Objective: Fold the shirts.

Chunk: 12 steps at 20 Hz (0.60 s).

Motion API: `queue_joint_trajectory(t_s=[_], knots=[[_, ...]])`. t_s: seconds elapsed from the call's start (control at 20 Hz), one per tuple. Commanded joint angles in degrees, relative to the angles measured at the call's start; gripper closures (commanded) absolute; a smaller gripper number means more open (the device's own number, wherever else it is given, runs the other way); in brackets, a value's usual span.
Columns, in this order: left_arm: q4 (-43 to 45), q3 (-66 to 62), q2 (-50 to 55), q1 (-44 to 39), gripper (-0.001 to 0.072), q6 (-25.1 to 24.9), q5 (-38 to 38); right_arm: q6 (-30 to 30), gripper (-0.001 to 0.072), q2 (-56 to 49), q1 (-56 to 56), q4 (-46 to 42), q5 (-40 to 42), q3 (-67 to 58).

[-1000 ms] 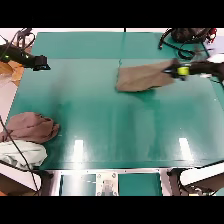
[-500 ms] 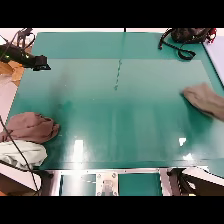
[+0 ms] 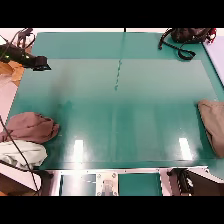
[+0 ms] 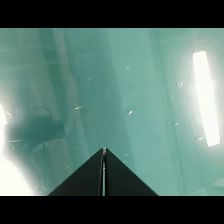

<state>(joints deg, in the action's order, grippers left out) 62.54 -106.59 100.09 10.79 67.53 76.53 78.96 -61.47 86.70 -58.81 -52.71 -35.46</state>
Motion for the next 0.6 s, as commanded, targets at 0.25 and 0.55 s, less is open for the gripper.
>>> queue_joint_trajectory(t_s=[0.25, 0.55], knots=[[0.04, -0.28, -0.13, 0.02, 0.0682, -0.61, 1.86, 19.67, 0.047, 0.57, -2.93, -22.88, -23.69, -20.09], [0.42, -6.8, -2.21, 0.02, 0.0684, 5.2, 6.8, 18.38, 0.0696, -0.2, -39.47, -11.67, -13.49, -33.62]])
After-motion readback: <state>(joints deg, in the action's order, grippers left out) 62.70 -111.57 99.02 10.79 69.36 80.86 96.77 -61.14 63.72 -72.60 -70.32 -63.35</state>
